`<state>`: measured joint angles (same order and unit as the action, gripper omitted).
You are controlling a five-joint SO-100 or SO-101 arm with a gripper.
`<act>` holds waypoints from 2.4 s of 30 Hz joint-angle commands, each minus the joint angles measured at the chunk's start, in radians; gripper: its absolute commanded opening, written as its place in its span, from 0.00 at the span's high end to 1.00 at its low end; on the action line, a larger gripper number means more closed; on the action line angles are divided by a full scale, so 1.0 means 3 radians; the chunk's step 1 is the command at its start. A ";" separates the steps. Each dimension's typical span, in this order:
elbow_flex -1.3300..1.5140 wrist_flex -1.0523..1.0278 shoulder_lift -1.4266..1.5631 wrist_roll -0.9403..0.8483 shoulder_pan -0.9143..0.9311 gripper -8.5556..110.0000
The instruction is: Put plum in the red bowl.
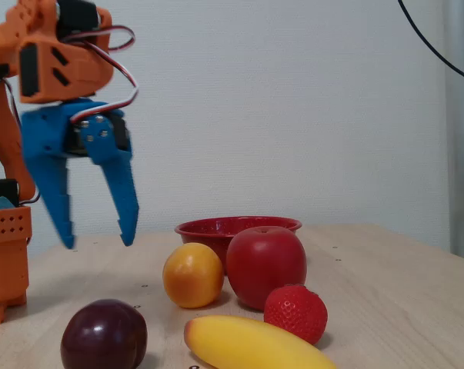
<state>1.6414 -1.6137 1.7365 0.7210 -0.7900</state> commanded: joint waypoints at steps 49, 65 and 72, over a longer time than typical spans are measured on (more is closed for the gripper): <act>-0.1703 -0.0358 -0.2332 0.0389 -0.0455 0.44; -0.1759 -0.0307 -0.2521 0.0389 -0.0373 0.44; -0.1657 -0.0215 -0.2516 0.0378 -0.0373 0.44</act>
<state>1.1812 -1.7073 0.9419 0.8529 -0.9250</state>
